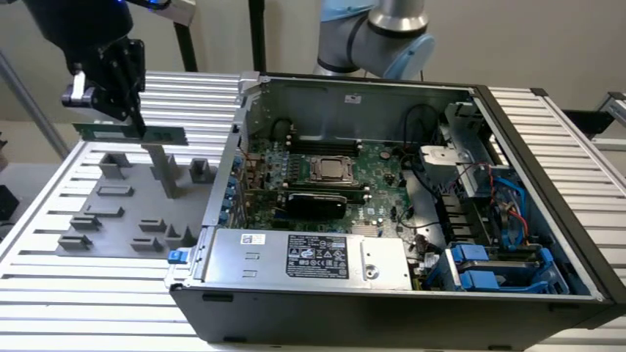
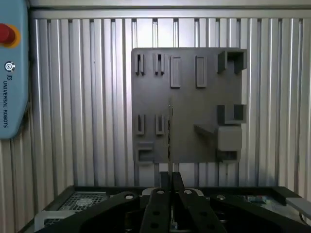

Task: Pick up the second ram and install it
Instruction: 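Pick up the second ram and move it above second insertion slot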

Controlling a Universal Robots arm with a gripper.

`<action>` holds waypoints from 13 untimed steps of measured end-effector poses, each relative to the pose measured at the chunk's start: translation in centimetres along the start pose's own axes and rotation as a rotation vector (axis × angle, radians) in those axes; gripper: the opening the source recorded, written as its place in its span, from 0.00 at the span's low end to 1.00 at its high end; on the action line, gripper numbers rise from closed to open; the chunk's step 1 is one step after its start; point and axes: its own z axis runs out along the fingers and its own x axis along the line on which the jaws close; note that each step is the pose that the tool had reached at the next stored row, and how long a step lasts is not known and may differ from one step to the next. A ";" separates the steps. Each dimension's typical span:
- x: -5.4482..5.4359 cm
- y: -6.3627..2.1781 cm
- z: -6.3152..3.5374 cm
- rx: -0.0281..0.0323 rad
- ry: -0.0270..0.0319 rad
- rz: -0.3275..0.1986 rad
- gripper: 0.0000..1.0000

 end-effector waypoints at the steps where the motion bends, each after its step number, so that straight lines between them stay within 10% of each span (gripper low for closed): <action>1: 0.0 -0.42 -0.22 0.0000 -0.0008 0.000 0.00; 13: -0.2 -5.90 -1.31 -0.0002 -0.0053 0.000 0.00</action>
